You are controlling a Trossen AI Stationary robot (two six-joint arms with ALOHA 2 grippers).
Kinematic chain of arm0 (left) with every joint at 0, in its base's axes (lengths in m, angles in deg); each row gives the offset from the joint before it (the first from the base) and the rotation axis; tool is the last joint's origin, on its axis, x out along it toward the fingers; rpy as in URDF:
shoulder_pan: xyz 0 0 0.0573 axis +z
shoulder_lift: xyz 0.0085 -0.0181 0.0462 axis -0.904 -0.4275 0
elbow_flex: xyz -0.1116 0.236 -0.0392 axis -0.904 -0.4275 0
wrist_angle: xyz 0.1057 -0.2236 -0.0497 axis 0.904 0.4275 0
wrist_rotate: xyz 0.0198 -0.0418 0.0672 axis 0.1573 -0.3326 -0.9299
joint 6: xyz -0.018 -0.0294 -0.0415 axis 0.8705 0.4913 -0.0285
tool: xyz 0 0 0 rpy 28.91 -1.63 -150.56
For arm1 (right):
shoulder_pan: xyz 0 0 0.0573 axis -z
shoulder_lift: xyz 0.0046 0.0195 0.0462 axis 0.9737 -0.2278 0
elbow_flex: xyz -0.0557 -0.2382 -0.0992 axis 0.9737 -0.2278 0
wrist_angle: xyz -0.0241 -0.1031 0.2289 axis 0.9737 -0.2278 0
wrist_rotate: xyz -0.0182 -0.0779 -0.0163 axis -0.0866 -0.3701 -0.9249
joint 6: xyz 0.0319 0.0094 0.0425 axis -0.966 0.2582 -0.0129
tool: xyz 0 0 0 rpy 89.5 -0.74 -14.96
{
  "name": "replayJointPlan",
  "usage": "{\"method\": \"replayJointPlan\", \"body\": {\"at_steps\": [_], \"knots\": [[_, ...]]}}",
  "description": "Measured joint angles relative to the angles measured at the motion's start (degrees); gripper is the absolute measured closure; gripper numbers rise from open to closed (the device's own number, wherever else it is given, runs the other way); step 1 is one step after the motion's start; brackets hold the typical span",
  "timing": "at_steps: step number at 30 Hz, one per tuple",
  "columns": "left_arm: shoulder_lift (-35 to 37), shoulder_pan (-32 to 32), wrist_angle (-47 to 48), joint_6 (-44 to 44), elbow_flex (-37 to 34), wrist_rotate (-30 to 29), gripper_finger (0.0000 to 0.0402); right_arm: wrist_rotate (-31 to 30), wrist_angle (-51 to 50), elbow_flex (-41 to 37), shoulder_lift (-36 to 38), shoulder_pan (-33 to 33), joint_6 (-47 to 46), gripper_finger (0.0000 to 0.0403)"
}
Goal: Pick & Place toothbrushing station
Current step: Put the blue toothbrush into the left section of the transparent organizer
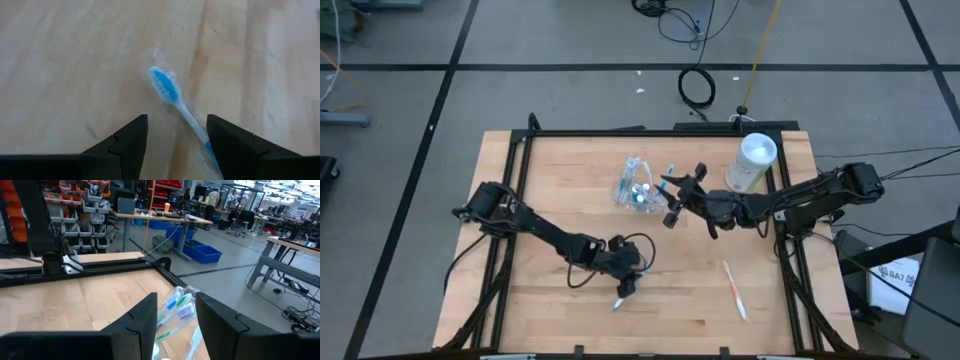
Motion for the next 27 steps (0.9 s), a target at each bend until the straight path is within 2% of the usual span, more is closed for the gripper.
{"method": "replayJointPlan", "body": {"at_steps": [7,10,20,27], "knots": [[0.1,0.0,2.4,0.9,0.0,-1.1,0.0188,0.0,0.6,0.0,0.0,0.4,0.0,0.0273],[0.1,0.0,2.7,1.0,0.0,-1.1,0.0201,0.0,0.6,0.0,0.0,0.4,0.0,0.0273],[0.1,0.3,3.0,1.1,-0.1,-1.3,0.0328,0.0,0.6,0.0,0.0,0.4,-0.1,0.0273],[1.7,1.6,3.7,1.8,-0.2,0.0,0.0391,0.0,0.5,0.0,0.0,0.4,-0.2,0.0273]]}}
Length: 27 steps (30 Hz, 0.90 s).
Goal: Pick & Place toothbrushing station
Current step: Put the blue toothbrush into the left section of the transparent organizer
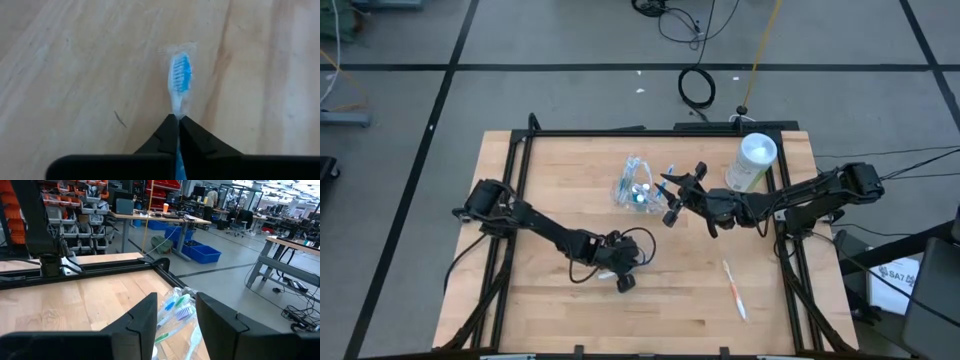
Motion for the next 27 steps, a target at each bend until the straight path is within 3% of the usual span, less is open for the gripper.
{"method": "replayJointPlan", "body": {"at_steps": [5,12,21,25,27], "knots": [[4.9,0.7,3.4,0.0,-0.1,0.3,0.0392,0.0,-0.6,0.0,0.0,0.0,0.0,0.0273],[16.2,0.6,10.6,-2.0,0.0,-11.0,0.0394,0.0,-4.0,0.0,0.0,0.0,0.0,0.0273],[29.7,2.8,12.1,-4.0,0.1,-39.7,0.0398,0.1,-5.8,0.0,0.0,-0.8,-3.5,0.0273],[31.8,5.6,7.9,-10.5,0.1,-48.0,0.0396,0.1,-9.1,0.0,0.0,-1.4,-5.8,0.0273],[31.8,7.6,4.9,-14.5,0.1,-48.5,0.0398,0.1,-9.6,0.0,0.0,-1.8,-7.1,0.0273]]}}
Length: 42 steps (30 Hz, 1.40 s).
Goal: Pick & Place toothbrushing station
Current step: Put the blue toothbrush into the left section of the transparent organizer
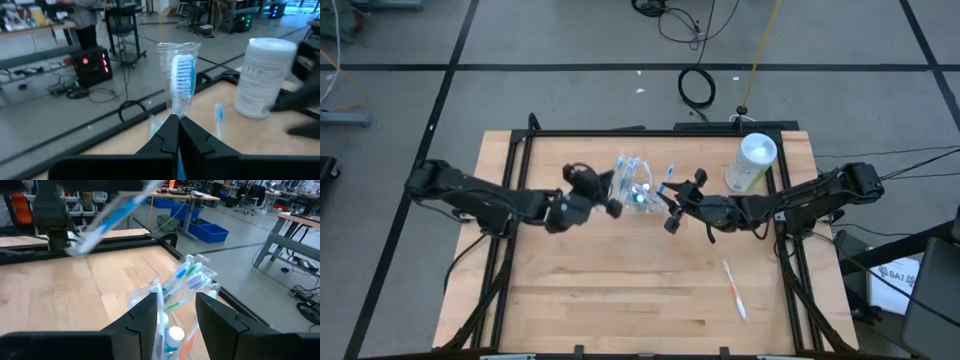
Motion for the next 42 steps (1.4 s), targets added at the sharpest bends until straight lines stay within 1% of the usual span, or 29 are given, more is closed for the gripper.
{"method": "replayJointPlan", "body": {"at_steps": [2,6,8,10,13,17,19,22,24,26,31,42], "knots": [[-0.4,2.2,-4.3,-3.7,-0.2,2.6,0.0399,0.0,-1.0,0.0,0.0,-0.3,-0.8,0.0273],[-2.4,6.9,-17.8,-12.2,-3.7,13.7,0.0399,-0.1,-3.5,0.0,0.0,-1.0,-0.9,0.0273],[-2.7,8.8,-26.6,-14.9,-6.9,17.7,0.0399,-0.1,-4.6,0.0,0.0,-1.4,-0.9,0.0273],[-2.6,10.3,-35.9,-16.8,-11.0,19.8,0.0398,-0.1,-4.9,0.0,0.0,-1.9,-0.9,0.0273],[-2.8,11.6,-49.4,-17.5,-19.1,21.8,0.0399,-0.1,-5.3,0.0,0.0,-2.8,-0.9,0.0273],[-5.9,12.3,-68.3,-20.0,-28.9,25.2,0.0399,-0.1,-5.4,0.0,0.0,-3.7,-0.9,0.0273],[-9.0,12.3,-78.1,-22.1,-31.6,26.9,0.0399,-0.1,-5.4,0.0,0.0,-3.7,-0.9,0.0273],[-13.8,12.7,-88.1,-26.5,-32.9,28.1,0.0399,-0.2,-4.7,0.0,0.0,-3.5,-0.9,0.0273],[-16.8,13.5,-90.4,-27.2,-32.5,28.8,0.0400,-0.2,-3.7,0.0,0.0,-3.5,-0.9,0.0273],[-19.5,14.9,-90.6,-27.0,-31.4,29.9,0.0398,-0.2,-2.4,0.0,0.0,-3.5,-0.9,0.0273],[-24.6,17.8,-90.9,-22.7,-30.4,31.5,0.0399,-0.2,-1.5,0.0,0.0,-3.5,-0.8,0.0273],[-29.8,17.7,-88.9,-23.2,-30.4,30.9,0.0399,-0.2,-1.0,0.0,0.0,-3.4,1.1,0.0273]]}}
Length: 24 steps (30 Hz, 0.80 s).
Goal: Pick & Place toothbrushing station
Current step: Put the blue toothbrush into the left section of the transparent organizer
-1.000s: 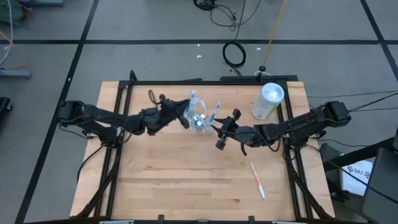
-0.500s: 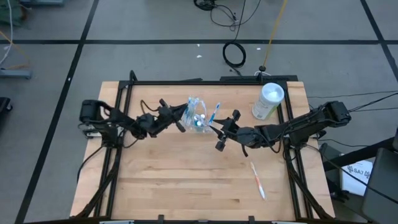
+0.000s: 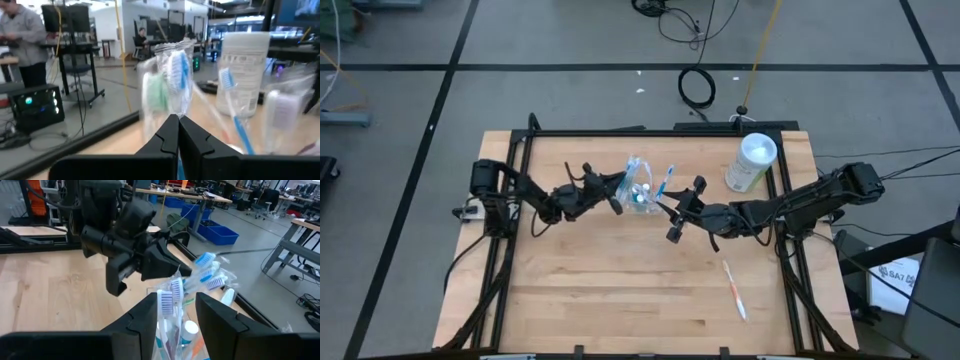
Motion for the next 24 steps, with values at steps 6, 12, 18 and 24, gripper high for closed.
{"method": "replayJointPlan", "body": {"at_steps": [6,12,18,24], "knots": [[-1.5,0.1,3.2,4.9,0.1,-3.5,0.0394,0.0,0.0,0.0,0.0,0.0,0.0,0.0273],[-1.6,0.1,3.6,5.7,0.1,-4.1,0.0393,0.5,-0.9,0.0,0.0,0.0,-3.4,0.0273],[-1.6,0.0,6.7,6.5,0.1,-4.1,0.0377,10.1,-2.1,0.0,0.0,0.6,-3.9,0.0273],[-1.3,0.1,7.5,7.7,0.0,-3.0,0.0376,13.8,-4.8,0.0,0.0,0.3,-2.2,0.0267]]}}
